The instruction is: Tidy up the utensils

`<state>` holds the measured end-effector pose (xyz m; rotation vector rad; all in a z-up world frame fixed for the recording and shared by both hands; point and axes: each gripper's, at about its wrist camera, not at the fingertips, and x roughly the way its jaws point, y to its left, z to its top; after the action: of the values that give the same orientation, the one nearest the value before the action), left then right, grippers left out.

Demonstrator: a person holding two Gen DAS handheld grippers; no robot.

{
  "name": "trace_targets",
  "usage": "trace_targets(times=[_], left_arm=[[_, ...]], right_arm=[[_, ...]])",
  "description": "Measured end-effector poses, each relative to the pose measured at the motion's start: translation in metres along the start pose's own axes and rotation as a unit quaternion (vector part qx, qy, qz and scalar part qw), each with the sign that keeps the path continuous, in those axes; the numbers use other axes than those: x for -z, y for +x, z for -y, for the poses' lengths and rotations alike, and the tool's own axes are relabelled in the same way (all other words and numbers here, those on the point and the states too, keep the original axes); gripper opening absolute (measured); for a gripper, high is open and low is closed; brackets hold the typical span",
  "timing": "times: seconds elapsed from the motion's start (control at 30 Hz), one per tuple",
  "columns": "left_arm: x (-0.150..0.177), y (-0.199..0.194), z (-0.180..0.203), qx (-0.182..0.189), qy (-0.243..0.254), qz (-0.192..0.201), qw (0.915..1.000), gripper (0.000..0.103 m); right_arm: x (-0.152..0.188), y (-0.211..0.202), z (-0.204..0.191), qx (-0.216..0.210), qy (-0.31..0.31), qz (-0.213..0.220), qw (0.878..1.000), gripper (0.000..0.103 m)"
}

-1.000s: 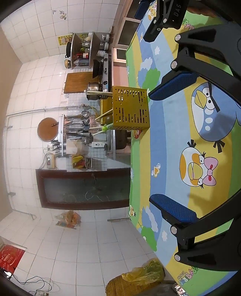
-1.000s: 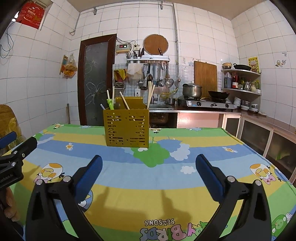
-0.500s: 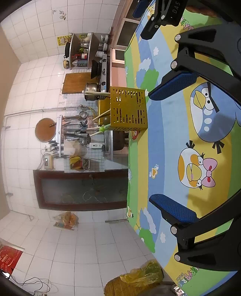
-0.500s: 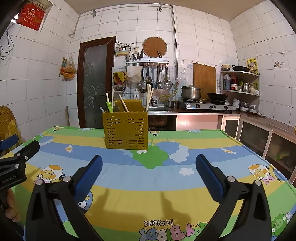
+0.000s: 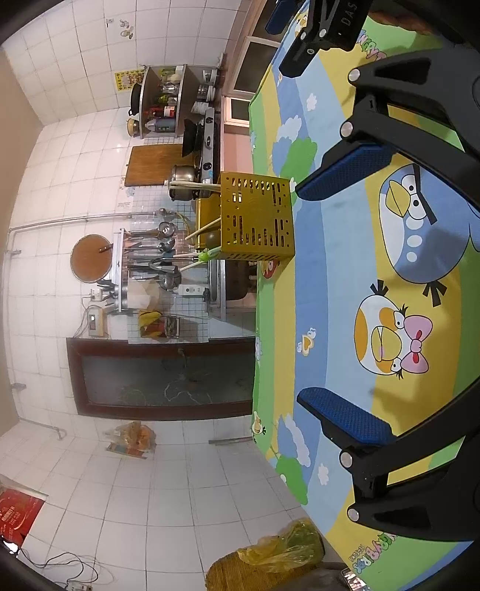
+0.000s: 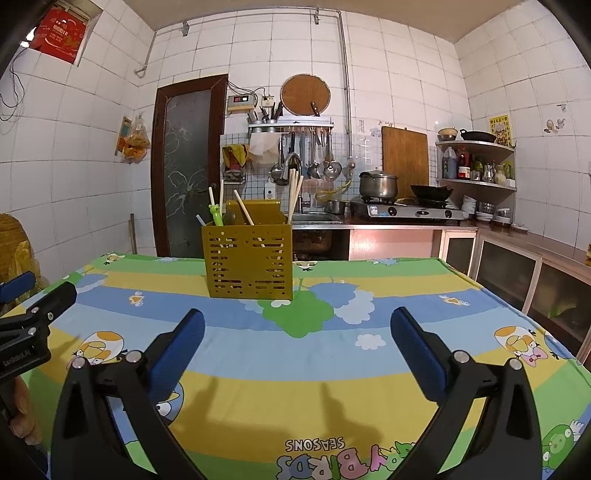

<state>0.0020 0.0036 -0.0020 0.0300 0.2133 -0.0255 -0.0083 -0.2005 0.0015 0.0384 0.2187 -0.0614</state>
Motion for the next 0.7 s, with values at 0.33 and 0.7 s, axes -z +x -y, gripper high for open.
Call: trace_targets(times=[0.33, 0.7], left_arm=[[0.0, 0.0, 0.0, 0.0, -0.003, -0.004, 1.0, 0.098], [-0.001, 0.009, 0.005, 0.001, 0.001, -0.02, 0.9998, 0.098]], right_arm=[[-0.001, -0.007, -0.008, 0.004, -0.024, 0.015, 1.0, 0.098], [-0.002, -0.006, -0.002, 0.005, -0.007, 0.01, 1.0, 0.098]])
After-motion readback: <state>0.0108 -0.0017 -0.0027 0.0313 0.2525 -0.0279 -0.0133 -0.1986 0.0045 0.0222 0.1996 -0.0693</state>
